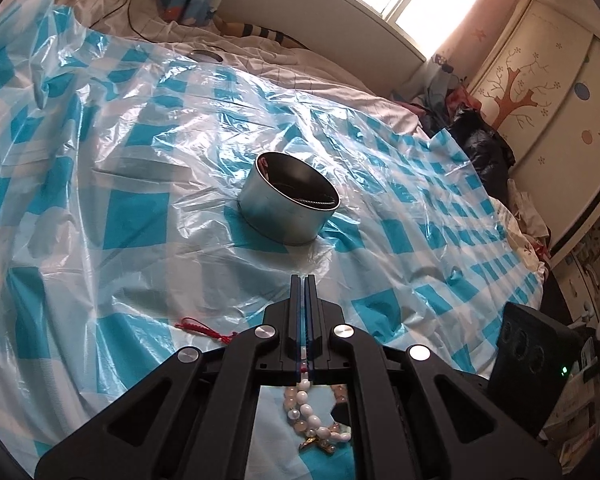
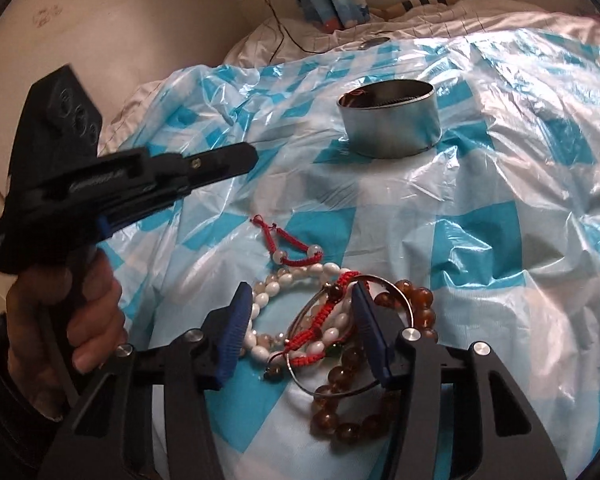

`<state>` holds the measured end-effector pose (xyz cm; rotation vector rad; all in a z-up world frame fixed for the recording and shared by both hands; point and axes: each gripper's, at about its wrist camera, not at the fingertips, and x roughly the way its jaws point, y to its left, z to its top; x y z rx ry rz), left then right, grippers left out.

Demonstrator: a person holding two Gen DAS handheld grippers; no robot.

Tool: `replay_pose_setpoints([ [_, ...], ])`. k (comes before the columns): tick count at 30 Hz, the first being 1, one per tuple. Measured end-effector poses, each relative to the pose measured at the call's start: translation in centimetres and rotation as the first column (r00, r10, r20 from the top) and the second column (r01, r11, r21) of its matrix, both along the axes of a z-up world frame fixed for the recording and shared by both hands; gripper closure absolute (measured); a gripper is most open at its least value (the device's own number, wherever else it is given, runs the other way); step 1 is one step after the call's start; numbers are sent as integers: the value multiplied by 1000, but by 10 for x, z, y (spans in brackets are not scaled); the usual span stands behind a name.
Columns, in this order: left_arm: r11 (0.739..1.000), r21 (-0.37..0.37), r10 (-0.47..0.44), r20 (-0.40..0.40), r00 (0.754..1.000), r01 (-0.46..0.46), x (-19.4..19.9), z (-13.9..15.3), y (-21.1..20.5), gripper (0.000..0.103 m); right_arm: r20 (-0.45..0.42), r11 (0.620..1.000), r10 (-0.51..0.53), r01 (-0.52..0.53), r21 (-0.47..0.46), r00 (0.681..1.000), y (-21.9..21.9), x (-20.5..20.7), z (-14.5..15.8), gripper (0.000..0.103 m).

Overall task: Organize jewelry
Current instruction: 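Close the left gripper on a white pearl bracelet, then grasp the red-cord bracelet with the right gripper while the left holds the pearl bracelet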

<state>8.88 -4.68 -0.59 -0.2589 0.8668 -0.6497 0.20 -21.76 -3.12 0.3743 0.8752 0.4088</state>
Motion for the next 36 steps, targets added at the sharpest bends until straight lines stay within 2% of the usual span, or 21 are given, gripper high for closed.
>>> replay_pose_setpoints([
  [2,1000,1,0,0,1000,0,0,0,-1,102,-14,1000,-9,9,6,1000,-1,2,-3,80],
  [3,1000,0,1,-1,1000,-1,0,0,-1,102,-14,1000,-8,9,19,1000,-2,2,-3,82],
  [5,1000,-2,5,-3,1000,-5,0,0,-1,102,-8,999,-4,5,31,1000,-3,1,-2,94],
  [8,1000,-2,15,-11,1000,-15,2,-2,1,102,1,998,-13,13,55,1000,-7,-3,1,94],
  [12,1000,0,26,-19,999,-26,4,-4,3,102,48,989,-46,39,145,998,-22,-10,10,94],
  [17,999,1,36,-20,999,-36,5,-5,6,102,125,938,-98,49,343,987,-53,-19,23,94],
  [20,999,3,40,-23,999,-40,6,-6,6,102,162,891,-132,45,452,978,-69,-23,28,94],
  [23,999,11,46,-29,998,-46,8,-8,7,102,171,858,-170,60,510,970,-83,-26,31,94],
  [28,995,36,93,-55,994,-91,14,-15,12,100,166,838,-182,64,542,969,-91,-29,31,94],
  [31,991,66,120,-81,990,-115,20,-23,13,92,174,847,-180,62,528,968,-89,-33,34,94],
  [34,989,105,118,-95,989,-108,24,-31,8,75,156,842,-194,83,532,968,-91,-31,30,94],
  [36,983,153,114,-76,991,-102,23,-34,0,59,147,840,-203,95,535,968,-93,-31,27,94],
])
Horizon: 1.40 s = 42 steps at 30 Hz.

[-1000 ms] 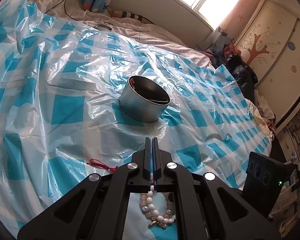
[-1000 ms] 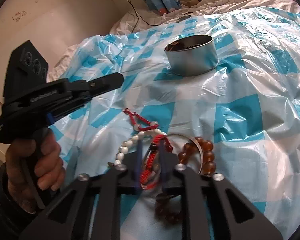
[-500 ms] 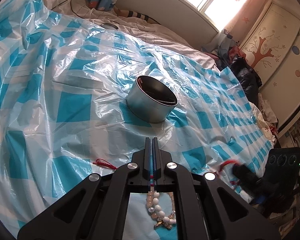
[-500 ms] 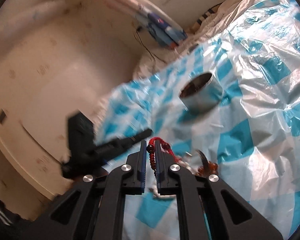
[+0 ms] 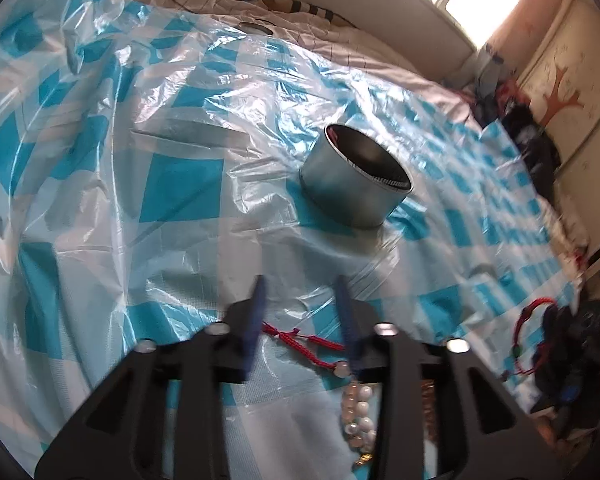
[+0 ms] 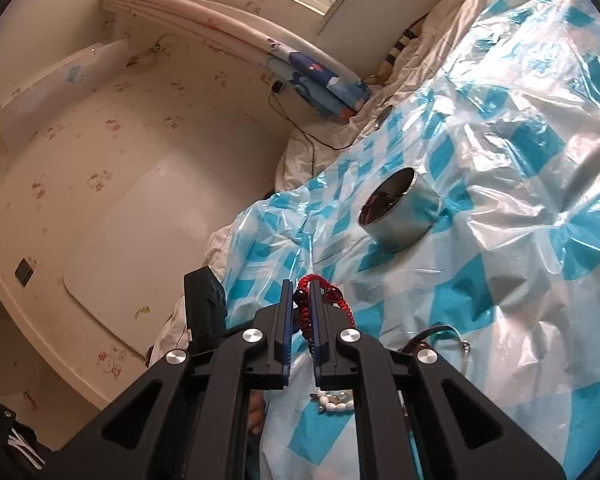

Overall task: Organize jewelry
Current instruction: 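Grasp the red-cord bracelet with the right gripper while the left holds the pearl bracelet, then carry both held bracelets over the silver tin and open both grippers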

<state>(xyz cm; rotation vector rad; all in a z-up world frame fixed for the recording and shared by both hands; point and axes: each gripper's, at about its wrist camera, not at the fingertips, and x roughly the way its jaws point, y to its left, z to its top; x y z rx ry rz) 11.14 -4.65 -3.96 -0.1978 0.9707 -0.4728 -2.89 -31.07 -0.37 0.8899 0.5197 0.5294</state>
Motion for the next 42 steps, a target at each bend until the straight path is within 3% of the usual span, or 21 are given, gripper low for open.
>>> replay_pose_setpoints([
  [5,992,117,-43,10,999,42,-4,-10,-18,54,-17,1000,1,-1,-18,1000,2,2,-2,94],
  [7,982,171,-81,38,996,74,-9,-10,-27,73,-26,1000,2,-2,-27,1000,3,3,-3,94],
  [8,976,201,-99,44,994,89,-11,-11,-30,92,-30,1000,1,-2,-30,1000,3,3,-4,94],
  [9,971,217,-115,54,992,101,-13,-10,-32,101,-32,1000,0,-1,-31,1000,4,4,-4,94],
  [10,971,212,-125,60,990,110,-15,-8,-33,103,-33,999,-2,1,-32,999,4,4,-4,94],
  [13,984,134,-125,81,989,113,-18,5,-25,103,-31,1000,-7,6,-26,999,2,4,-5,94],
  [16,993,-39,-102,113,988,107,-21,22,-8,103,-30,1000,-11,11,-18,999,1,4,-6,94],
  [19,983,-152,-76,166,983,101,-24,39,7,103,-30,1000,-14,13,-15,999,0,5,-7,94],
  [23,968,-238,-42,181,982,86,-22,47,19,103,-30,1000,-13,13,-10,999,0,5,-7,94],
  [25,966,-243,-45,180,983,88,-22,48,19,103,-30,1000,-12,11,-8,999,-1,5,-7,94],
  [28,985,-150,-62,157,986,86,-17,41,11,103,-36,1000,-9,9,-7,999,-1,5,-8,94],
  [30,993,-58,-97,74,993,102,-9,25,-1,97,-39,1000,-7,7,-7,999,0,6,-9,94],
  [31,995,46,-87,45,995,85,-6,15,-10,91,-40,1000,-7,6,-8,999,0,6,-8,94],
  [33,981,183,-74,58,996,62,-8,7,-22,48,-40,1000,-6,6,-7,999,1,6,-8,94],
  [35,959,280,-82,115,990,47,-14,8,-32,30,-41,1000,-6,6,-7,999,1,6,-8,94],
  [37,931,363,-100,145,984,41,-19,5,-40,24,-43,1000,-5,4,-6,999,1,7,-8,94],
  [38,921,386,-117,130,985,58,-20,1,-42,25,-44,1000,-4,4,-6,999,2,7,-8,94],
  [40,925,359,-164,81,983,125,-20,-5,-44,53,-44,1000,-3,3,-5,999,2,8,-8,94],
  [42,928,336,-196,68,978,163,-21,-3,-44,95,-42,1000,-4,3,-6,999,2,7,-8,94],
])
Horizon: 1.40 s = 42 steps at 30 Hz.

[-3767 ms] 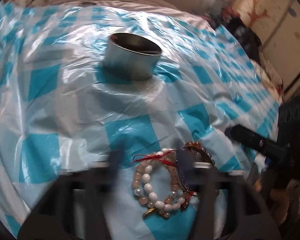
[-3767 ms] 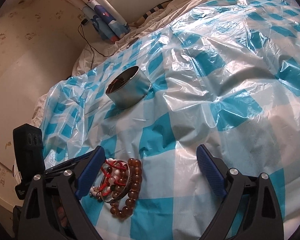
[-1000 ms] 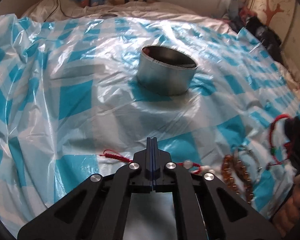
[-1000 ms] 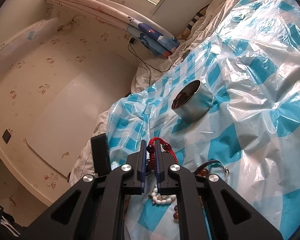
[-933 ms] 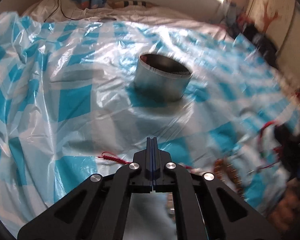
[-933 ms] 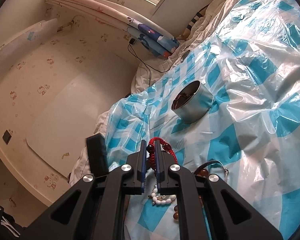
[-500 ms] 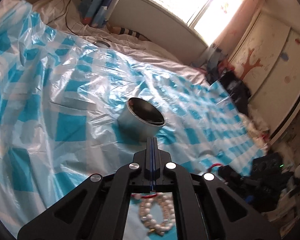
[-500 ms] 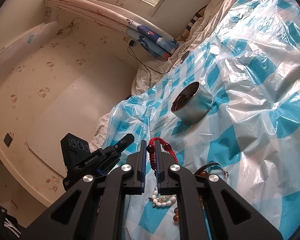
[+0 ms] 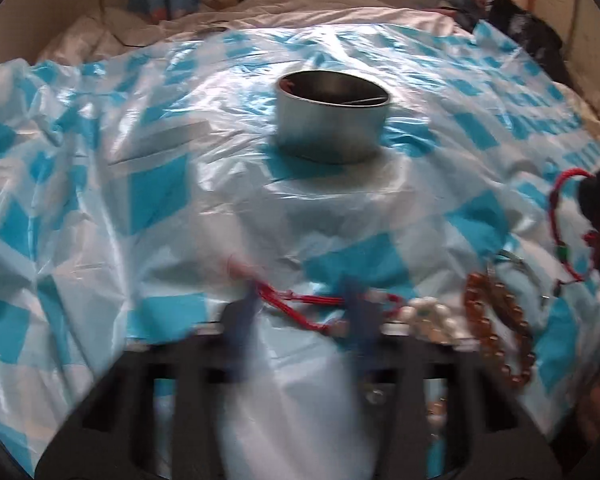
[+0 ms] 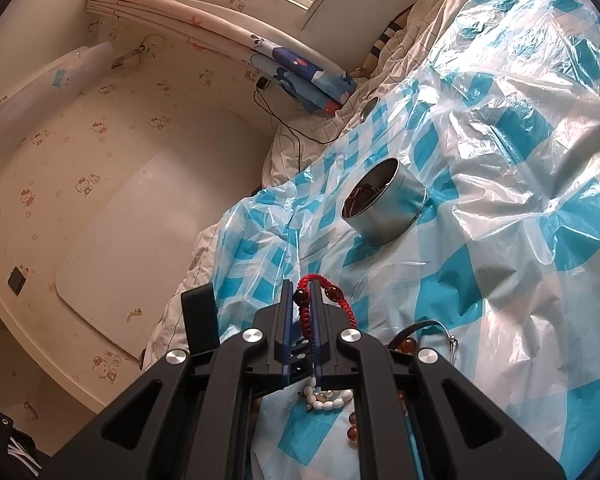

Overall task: Organize jewelry
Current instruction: 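Carry both held bracelets over the silver tin and open both grippers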

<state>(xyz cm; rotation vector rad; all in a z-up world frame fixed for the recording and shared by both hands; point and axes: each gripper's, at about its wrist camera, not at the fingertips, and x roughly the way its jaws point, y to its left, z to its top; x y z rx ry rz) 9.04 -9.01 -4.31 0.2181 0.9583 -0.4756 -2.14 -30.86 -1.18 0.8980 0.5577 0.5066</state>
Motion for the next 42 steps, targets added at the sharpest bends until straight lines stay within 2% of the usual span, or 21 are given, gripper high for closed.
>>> replay_pose_setpoints([
  [1,1000,16,-12,22,1000,12,-2,4,-1,99,-1,1000,0,0,0,1000,0,0,0,94],
  [3,1000,-17,-19,28,999,20,-4,10,3,100,-3,1000,-1,1,2,1000,0,0,0,94],
  [5,990,-140,-21,-12,1000,19,-3,18,14,100,-3,1000,-4,4,5,1000,-1,0,-1,94],
  [7,958,-286,-24,-38,999,12,-3,28,26,100,-1,1000,-4,4,4,1000,-1,-1,0,94],
  [9,921,-390,-27,-10,1000,21,-3,41,35,100,2,1000,-4,4,4,1000,-1,-1,0,94],
  [12,889,-458,-24,9,1000,26,-5,50,41,100,7,1000,-4,4,7,1000,-1,-1,1,94],
  [17,871,-490,-23,8,1000,24,-5,51,39,100,21,999,-4,3,36,1000,-3,2,2,94],
  [21,857,-510,-39,72,997,70,-8,64,35,100,40,998,-12,9,58,999,-9,11,6,94],
  [26,859,-506,-38,92,995,80,2,71,28,100,59,994,-19,12,105,998,-16,25,9,94],
  [31,850,-519,-33,117,993,89,21,85,20,100,76,991,-14,4,132,997,-22,45,15,94],
  [37,851,-518,-32,122,992,91,42,88,9,100,90,993,10,-20,114,996,-18,75,24,94],
  [42,841,-535,-22,103,994,74,64,86,3,100,102,996,24,-32,86,994,-16,101,31,94],
])
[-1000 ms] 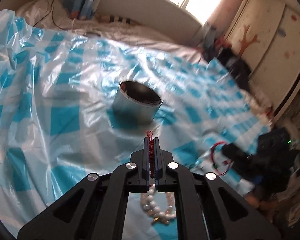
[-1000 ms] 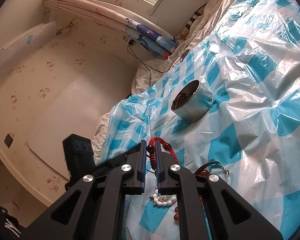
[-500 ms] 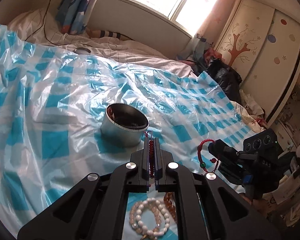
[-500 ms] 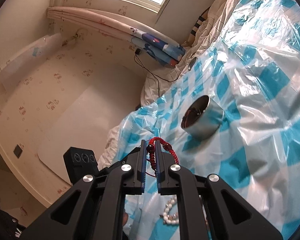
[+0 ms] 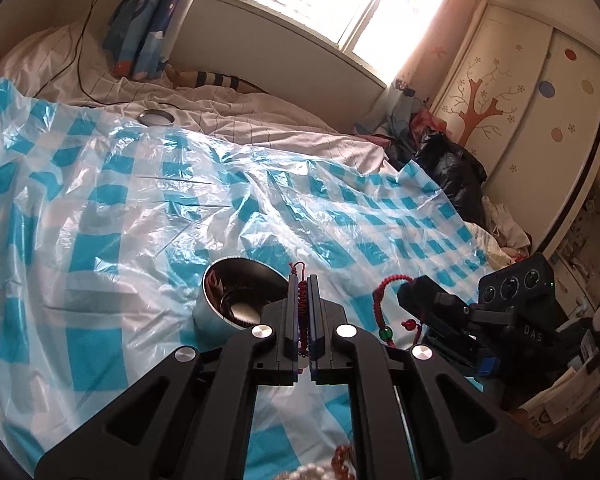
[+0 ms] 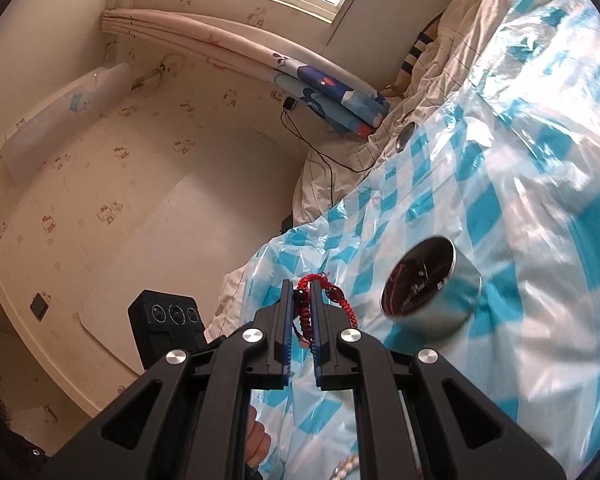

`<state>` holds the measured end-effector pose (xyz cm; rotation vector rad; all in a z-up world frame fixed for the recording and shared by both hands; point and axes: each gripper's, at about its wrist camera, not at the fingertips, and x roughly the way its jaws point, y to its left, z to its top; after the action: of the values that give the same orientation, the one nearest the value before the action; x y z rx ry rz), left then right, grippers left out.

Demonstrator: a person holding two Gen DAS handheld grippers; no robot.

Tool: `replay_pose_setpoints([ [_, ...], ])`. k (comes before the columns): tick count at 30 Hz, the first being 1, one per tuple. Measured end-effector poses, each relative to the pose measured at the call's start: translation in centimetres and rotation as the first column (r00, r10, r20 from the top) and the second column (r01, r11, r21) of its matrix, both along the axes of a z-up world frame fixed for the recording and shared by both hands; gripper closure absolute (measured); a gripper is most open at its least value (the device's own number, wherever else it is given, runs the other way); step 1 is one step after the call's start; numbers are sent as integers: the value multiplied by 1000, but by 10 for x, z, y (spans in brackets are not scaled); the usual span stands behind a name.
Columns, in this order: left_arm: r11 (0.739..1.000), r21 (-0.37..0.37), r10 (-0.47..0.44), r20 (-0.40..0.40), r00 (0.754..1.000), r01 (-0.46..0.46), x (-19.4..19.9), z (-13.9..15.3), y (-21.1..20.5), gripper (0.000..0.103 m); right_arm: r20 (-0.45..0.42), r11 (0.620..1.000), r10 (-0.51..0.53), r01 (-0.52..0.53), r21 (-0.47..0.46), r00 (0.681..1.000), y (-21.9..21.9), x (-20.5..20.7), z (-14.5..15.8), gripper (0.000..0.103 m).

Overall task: Organize jewelry
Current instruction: 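Carry both held bracelets over the silver tin and open both grippers, then move both open grippers back to the remaining bracelets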

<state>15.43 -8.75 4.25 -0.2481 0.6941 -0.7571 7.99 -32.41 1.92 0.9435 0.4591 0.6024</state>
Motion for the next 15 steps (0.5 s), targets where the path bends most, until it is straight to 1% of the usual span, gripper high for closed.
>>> replay_pose_setpoints([
  [5,1000,-24,10,-18,1000,-11,25,-4,-8,100,3,998,-5,5,-59,1000,4,34,7,94],
  [6,1000,-28,9,-28,1000,-9,33,-6,-11,100,0,997,-6,6,-82,1000,6,42,7,94],
  [7,1000,-19,5,-46,999,-6,42,-11,-16,100,-11,991,-10,8,-131,1000,10,53,7,94],
  [8,1000,13,-3,-73,997,4,52,-18,-24,100,-31,985,-12,6,-175,999,15,61,5,94],
  [9,998,53,-11,-99,995,17,59,-25,-31,99,-70,972,-13,-4,-237,997,21,72,0,94],
  [10,990,137,1,-126,992,16,68,-37,-40,98,-131,955,-8,-31,-296,991,30,85,-10,91],
  [11,982,186,21,-134,991,4,73,-45,-43,97,-156,949,-11,-38,-312,988,32,89,-18,83],
  [12,977,213,42,-151,988,-9,77,-52,-42,97,-172,948,-20,-36,-316,985,33,91,-25,79],
  [13,975,223,64,-173,983,-24,79,-57,-37,95,-180,951,-24,-33,-306,983,32,89,-29,75],
  [14,973,226,84,-177,981,-43,81,-56,-32,91,-182,955,-28,-28,-296,983,29,87,-30,70],
  [15,974,217,96,-161,982,-59,80,-52,-25,87,-177,957,-34,-19,-288,984,26,84,-29,67],
])
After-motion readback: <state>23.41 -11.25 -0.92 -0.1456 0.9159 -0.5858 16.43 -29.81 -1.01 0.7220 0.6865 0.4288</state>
